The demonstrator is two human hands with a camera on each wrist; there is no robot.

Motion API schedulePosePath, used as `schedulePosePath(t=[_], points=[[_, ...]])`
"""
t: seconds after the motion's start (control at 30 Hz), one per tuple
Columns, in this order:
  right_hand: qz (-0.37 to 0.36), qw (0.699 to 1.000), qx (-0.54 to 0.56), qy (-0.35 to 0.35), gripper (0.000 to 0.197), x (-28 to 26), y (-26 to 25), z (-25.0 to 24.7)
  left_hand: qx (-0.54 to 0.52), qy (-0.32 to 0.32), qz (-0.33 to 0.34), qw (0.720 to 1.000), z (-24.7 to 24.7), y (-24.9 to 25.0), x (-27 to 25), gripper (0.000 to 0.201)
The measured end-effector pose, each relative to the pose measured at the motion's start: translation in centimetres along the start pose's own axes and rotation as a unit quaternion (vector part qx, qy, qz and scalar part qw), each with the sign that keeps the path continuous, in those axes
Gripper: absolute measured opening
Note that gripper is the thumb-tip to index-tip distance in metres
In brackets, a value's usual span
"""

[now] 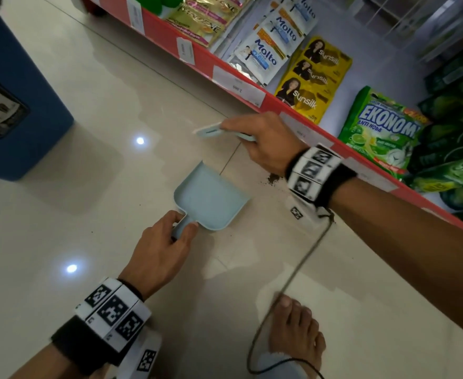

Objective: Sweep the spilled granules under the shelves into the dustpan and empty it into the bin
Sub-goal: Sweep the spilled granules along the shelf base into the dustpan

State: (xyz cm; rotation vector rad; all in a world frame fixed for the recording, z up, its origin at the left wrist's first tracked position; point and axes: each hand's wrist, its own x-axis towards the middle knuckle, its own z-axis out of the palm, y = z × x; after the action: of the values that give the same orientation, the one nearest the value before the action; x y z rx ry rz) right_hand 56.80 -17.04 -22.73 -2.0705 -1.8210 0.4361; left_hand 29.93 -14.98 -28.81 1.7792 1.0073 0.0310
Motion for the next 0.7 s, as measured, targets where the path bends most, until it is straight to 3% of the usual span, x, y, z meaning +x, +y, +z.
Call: schedulePosePath(t=[0.17,0.33,0.47,0.6,0.7], points=[[0.007,0.991,-0.047,-0.128,0.047,-2.2,1.7,0.2,0.007,0.011,-0.001,1.0,-0.3,-0.1,-1.0,0.027],[0.032,0.986,-0.039,-0.161,0.053,-10.5,5.3,-2.5,0.008,0.011,-0.008,1.0,-0.4,0.0,-1.0,0.028],[0.051,0.992,-0.024,-0.115,0.054,-12.7,5.8,-3.8,0.014,-0.001,-0.01,1.0,0.0,0.5,-0.8,0.026],[0.019,0.999,0.015,-0.036,0.048,-8.7,4.0,-2.7,0.034,-0.002,0.005,0.999,0.2,0.6,-1.0,0.021],[-0.005,0.999,0.041,-0.036,0.043,-5.0,2.5,-0.7,0.049,0.002,0.007,0.999,0.0,0.3,-1.4,0.021]])
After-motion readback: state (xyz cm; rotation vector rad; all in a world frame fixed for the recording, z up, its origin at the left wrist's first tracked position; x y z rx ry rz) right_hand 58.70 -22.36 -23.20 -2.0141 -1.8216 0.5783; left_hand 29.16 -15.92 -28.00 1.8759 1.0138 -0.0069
